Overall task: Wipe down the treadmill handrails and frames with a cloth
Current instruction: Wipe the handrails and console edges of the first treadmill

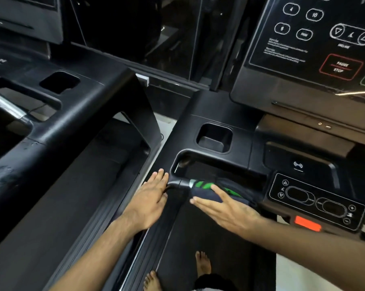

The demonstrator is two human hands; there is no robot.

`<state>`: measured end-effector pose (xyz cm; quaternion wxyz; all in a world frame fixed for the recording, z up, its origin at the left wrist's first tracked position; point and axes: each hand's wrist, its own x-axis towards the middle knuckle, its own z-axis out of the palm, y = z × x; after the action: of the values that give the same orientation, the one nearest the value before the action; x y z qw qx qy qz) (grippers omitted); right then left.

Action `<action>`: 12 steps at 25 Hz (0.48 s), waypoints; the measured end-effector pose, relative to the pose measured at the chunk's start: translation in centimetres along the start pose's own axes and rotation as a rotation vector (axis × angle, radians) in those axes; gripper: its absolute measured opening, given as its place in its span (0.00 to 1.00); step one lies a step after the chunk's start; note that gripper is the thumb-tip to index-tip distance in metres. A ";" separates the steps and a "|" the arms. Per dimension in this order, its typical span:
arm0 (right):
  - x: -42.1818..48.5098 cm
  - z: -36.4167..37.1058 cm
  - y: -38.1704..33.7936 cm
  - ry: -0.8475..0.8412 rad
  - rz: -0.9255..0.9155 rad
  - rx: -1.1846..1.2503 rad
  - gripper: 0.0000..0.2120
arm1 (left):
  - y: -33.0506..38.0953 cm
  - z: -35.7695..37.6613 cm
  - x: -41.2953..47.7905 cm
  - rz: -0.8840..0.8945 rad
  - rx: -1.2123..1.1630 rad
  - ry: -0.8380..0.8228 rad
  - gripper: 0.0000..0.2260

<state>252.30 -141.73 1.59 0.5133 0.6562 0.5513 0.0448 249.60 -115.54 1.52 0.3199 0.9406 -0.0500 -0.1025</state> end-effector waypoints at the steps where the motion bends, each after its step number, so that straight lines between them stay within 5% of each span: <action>1: 0.2 -0.1 0.2 -0.003 -0.020 -0.023 0.34 | 0.0 -0.1 0.0 -0.001 -0.006 0.001 0.26; 4: 3.2 -2.6 0.9 -0.012 -0.005 0.106 0.35 | 0.3 -0.1 0.0 -0.009 -0.016 0.009 0.26; 9: 1.2 -2.4 4.2 0.154 0.127 0.715 0.44 | 0.5 -0.5 -0.2 -0.024 -0.017 -0.020 0.26; 12: 3.8 -2.7 9.7 -0.074 0.266 1.271 0.39 | 1.0 -0.5 -0.3 -0.036 -0.007 -0.023 0.26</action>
<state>258.66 -135.76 7.97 0.0336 0.8958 0.3662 -0.2494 249.40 -116.03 2.56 0.3205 0.9390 -0.0364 -0.1190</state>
